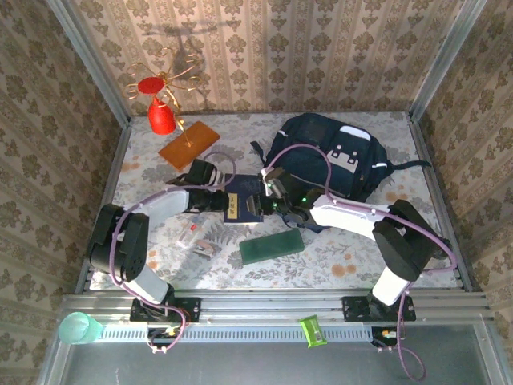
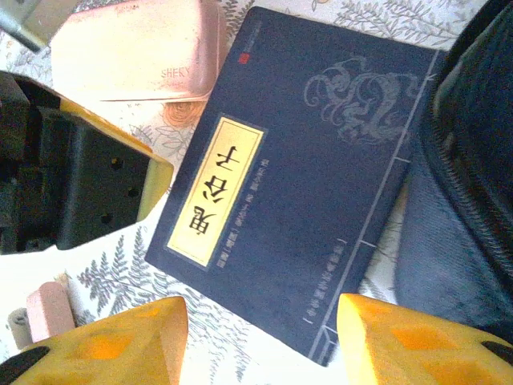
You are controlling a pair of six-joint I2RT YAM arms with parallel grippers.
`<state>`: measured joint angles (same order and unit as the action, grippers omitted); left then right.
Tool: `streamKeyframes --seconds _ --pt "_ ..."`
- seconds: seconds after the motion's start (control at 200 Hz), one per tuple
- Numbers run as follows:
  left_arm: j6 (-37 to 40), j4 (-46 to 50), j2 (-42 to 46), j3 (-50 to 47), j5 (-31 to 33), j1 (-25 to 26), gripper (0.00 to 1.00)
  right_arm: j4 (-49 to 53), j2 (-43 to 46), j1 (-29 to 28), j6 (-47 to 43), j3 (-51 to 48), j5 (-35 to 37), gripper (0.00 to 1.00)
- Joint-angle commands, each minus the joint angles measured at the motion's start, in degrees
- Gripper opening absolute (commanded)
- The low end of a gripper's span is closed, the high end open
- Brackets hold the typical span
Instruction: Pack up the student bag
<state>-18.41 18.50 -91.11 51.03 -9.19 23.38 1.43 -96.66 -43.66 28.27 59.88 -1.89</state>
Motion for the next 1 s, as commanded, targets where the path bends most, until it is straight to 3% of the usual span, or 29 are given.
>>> streamKeyframes --seconds 0.0,0.15,0.51,0.995 --pt "-1.5 -1.7 1.6 -2.2 -1.3 -0.8 0.38 1.0 -3.9 -1.5 5.9 2.6 2.5 0.54" --pt "-2.2 -3.8 0.5 -2.8 -5.1 -0.9 0.40 1.3 -7.9 -1.7 7.3 3.4 6.3 0.51" --pt "-2.8 -6.4 -5.1 -0.5 -9.7 0.7 0.41 0.1 -14.8 -1.7 7.6 4.8 6.6 0.43" --pt "-4.8 -9.0 -3.5 0.5 -11.2 2.5 0.19 -1.4 -15.6 -1.7 7.8 3.3 5.1 0.40"
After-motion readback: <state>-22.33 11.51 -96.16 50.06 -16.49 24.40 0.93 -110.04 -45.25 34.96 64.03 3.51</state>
